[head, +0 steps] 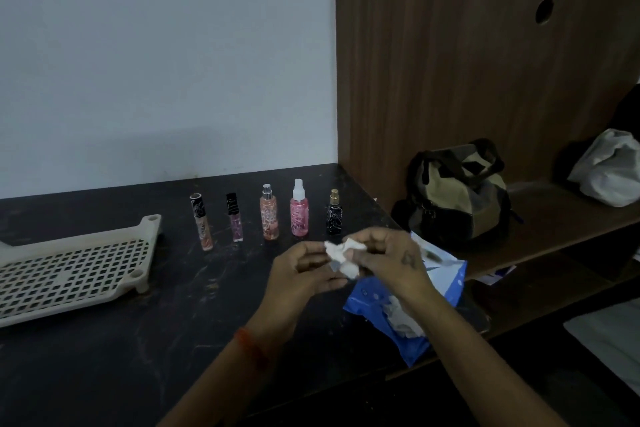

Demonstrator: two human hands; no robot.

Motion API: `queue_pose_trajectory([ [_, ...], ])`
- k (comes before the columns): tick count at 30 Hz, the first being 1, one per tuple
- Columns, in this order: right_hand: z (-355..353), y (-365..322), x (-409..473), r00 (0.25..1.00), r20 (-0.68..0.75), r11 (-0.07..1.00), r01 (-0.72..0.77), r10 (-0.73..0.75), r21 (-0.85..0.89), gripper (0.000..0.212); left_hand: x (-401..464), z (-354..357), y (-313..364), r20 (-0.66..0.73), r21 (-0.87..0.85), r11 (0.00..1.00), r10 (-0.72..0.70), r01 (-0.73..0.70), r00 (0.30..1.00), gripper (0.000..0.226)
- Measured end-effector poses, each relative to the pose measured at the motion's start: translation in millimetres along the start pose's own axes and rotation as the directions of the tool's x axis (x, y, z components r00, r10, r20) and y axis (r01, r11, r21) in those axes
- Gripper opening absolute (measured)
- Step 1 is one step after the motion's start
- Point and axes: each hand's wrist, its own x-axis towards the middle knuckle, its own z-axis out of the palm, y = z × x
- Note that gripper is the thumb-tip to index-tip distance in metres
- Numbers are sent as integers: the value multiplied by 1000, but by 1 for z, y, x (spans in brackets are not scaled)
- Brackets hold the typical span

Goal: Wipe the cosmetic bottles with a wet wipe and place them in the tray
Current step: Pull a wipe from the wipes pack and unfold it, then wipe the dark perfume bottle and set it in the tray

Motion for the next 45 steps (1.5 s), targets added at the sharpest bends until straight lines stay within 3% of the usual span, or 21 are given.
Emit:
queue_pose_trajectory([
  [3, 5, -8, 35, 968, -181, 973, 140, -173, -182, 20, 9, -32, 3, -77, 140, 990, 15, -5, 997, 22],
  [6, 7, -14, 80, 901, -310, 916, 187, -304, -356, 21, 22, -64, 0, -137, 276, 961, 54, -15, 989, 18],
  [13, 27, 1, 148, 984, -31, 668, 96, -176, -738, 20, 37, -97, -26, -171, 294, 954, -1, 52, 985, 14],
  [21, 29, 4, 150, 986, 100, 624, 160, -131, -765, 22, 39, -87, -25, -135, 249, 968, 12, 22, 991, 14],
  [27, 31, 6, 146, 971, 155, 691, 239, -183, -682, 23, 38, -87, -26, -140, 256, 966, 17, 19, 990, 15],
  [33, 38, 14, 142, 990, 130, 658, 136, -59, -740, 16, 39, -87, -28, -143, 278, 960, 26, 15, 989, 15],
  [37, 40, 14, 144, 997, 73, 710, 49, 3, -702, 22, 39, -89, -30, -132, 284, 959, 25, 14, 991, 15],
  [39, 43, 14, 147, 991, 123, 689, 49, 59, -723, 16, 39, -89, -30, -121, 294, 956, 23, 13, 992, 15],
  [41, 48, 16, 148, 982, 154, 654, 44, 111, -756, 25, 40, -90, -31, -121, 287, 958, 24, 12, 992, 15],
  [45, 56, 24, 150, 978, 126, 626, -6, 166, -780, 26, 41, -92, -33, -123, 289, 957, 18, 19, 992, 16],
])
